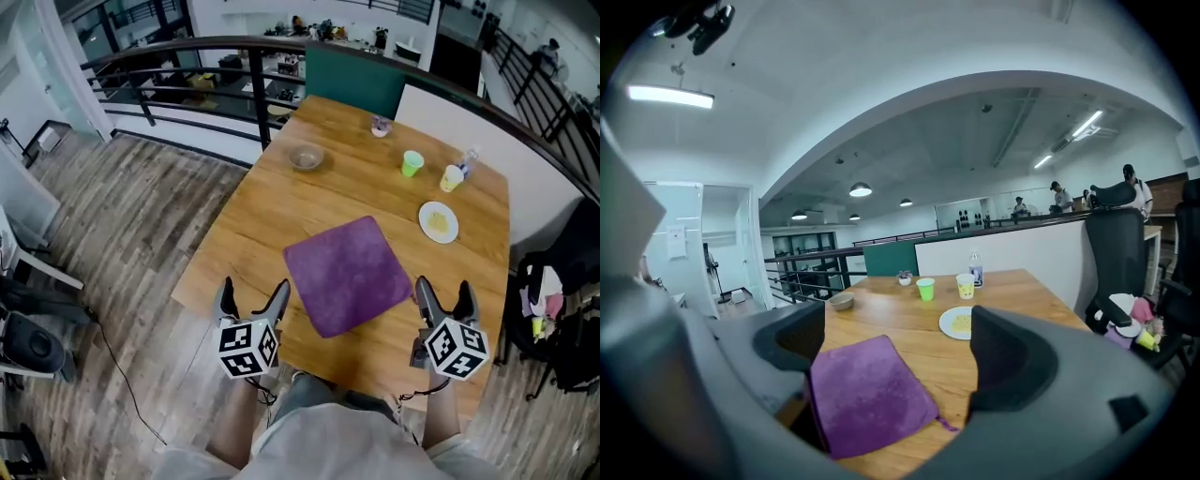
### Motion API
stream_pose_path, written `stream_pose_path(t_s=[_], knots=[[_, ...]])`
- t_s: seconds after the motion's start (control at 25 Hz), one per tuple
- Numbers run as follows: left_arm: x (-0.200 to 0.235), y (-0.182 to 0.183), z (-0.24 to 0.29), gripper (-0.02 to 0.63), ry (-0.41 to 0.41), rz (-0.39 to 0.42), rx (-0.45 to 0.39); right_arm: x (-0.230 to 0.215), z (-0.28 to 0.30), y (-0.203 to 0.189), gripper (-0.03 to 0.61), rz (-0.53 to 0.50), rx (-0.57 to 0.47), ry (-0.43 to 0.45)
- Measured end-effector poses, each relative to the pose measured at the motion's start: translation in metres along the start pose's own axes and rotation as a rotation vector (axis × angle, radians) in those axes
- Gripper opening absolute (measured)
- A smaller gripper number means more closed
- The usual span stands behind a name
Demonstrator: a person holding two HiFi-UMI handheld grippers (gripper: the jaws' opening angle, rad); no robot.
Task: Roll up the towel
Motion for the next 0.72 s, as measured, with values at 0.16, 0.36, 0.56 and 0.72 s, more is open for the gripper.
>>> stream_pose_path(t_s=[0.16, 0.36, 0.56, 0.72], knots=[[-0.001, -0.003, 0.014, 0.528, -0.020, 0.006, 0.012, -0.003, 0.016, 0.002, 0.488, 0.000, 0.009, -0.009], [-0.006, -0.007, 0.017, 0.528, -0.018, 0.014, 0.028, -0.007, 0.027, 0.016, 0.487, -0.033, 0.006, 0.022], [-0.014, -0.013, 0.019, 0.528, -0.012, 0.011, 0.045, -0.019, 0.029, 0.030, 0.483, -0.016, 0.022, 0.056], [-0.019, -0.018, 0.015, 0.528, -0.014, 0.002, 0.061, -0.023, 0.030, 0.041, 0.477, -0.062, 0.050, 0.089]])
Point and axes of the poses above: the fingertips, and each gripper's own axes: z forward along the fingers, x to its left, y out of its top, the point moved 4 cm from there along -z, backward along the fingers, and after that the axes turned 14 degrees about z, right-handed, at the moved point
